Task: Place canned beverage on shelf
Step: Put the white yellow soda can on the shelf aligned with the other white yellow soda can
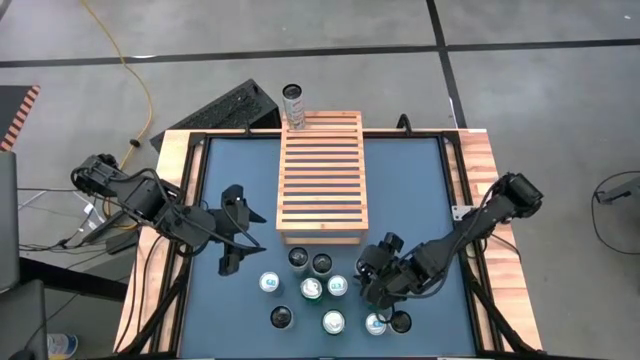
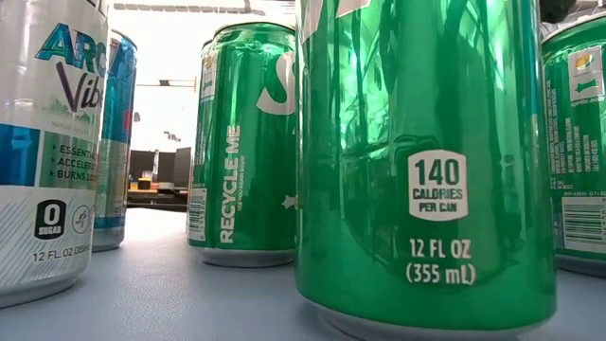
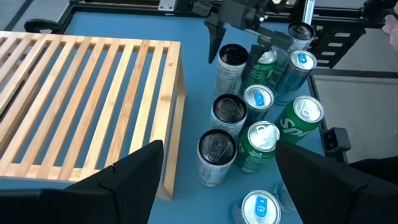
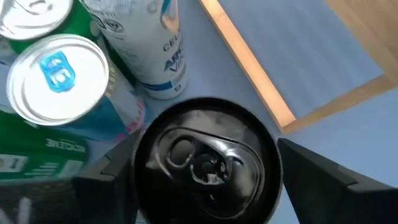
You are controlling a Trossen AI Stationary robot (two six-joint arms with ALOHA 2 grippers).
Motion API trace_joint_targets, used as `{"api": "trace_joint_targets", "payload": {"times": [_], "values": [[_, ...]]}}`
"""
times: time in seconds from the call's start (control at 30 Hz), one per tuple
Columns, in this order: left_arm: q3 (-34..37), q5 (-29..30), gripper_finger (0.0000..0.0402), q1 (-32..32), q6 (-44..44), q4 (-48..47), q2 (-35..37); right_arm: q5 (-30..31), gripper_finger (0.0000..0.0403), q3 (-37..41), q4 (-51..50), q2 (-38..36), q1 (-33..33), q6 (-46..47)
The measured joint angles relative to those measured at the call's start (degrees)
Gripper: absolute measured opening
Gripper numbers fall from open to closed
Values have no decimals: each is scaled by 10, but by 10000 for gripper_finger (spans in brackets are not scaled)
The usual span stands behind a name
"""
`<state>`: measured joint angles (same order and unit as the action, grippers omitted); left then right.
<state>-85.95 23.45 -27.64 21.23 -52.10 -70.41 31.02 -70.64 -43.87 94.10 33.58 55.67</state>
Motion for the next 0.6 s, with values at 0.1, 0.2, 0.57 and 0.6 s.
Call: {"api": "trace_joint_targets", "payload": {"times": [0.1,0.2,0.57,0.6], "values": [[0,8,296,0,0,0,0,1,272,-4,-3,0,0,8],[0,13,296,0,-2,0,0,2,220,-4,-13,-3,0,22],[0,24,296,0,-22,22,0,4,191,-48,-72,-3,1,4],[0,23,296,0,-26,28,0,7,191,-64,-90,-3,0,-1]]}}
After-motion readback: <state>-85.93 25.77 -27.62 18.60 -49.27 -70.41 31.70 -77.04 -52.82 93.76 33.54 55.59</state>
